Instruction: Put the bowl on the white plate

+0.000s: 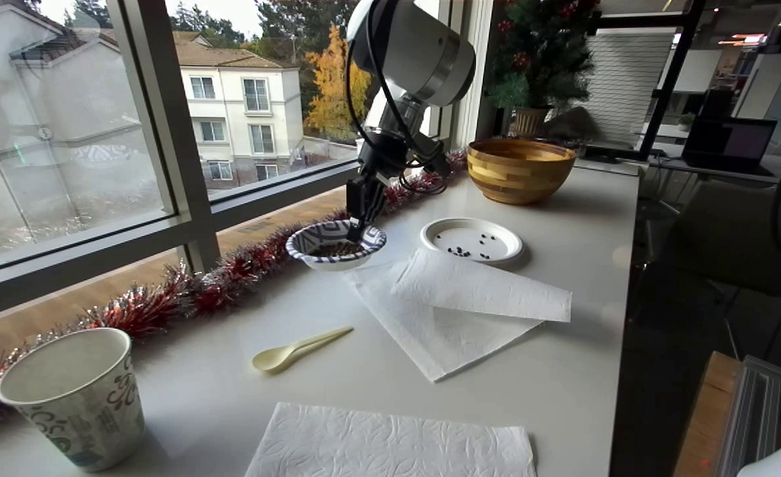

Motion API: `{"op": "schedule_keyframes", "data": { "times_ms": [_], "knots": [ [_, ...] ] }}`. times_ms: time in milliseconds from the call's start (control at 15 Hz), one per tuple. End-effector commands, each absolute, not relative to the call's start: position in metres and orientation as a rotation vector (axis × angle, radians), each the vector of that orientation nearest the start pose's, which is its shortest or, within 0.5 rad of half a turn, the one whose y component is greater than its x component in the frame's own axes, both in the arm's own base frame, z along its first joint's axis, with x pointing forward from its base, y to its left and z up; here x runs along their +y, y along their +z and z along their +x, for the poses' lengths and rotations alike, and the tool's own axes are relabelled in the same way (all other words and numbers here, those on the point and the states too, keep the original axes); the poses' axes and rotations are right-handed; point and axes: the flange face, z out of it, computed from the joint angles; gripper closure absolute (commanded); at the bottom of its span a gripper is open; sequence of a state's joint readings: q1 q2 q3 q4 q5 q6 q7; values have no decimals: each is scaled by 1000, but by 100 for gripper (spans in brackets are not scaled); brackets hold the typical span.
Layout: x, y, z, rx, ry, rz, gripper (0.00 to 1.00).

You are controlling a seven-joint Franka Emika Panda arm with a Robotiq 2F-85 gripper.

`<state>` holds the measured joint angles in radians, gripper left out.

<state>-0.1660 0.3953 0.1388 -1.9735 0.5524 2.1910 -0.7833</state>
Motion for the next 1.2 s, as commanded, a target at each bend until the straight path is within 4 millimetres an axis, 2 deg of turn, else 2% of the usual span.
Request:
{"op": "schedule_keyframes", "data": {
  "times_ms": [0, 200, 333, 667, 800, 933, 1067, 1133],
  "knots": [
    [-32, 295, 566, -355, 24, -2640, 99],
    [-69, 306, 542, -139, 2, -2637, 99],
    [-100, 306, 519, 12, -28, -2641, 99],
    [-172, 287, 454, 339, -109, -2657, 99],
    [-196, 279, 435, 473, -144, -2668, 99],
    [-218, 273, 420, 590, -210, -2691, 99],
    [-236, 273, 416, 697, -297, -2664, 99],
    [-231, 266, 425, 598, -215, -2701, 96]
  ]
}}
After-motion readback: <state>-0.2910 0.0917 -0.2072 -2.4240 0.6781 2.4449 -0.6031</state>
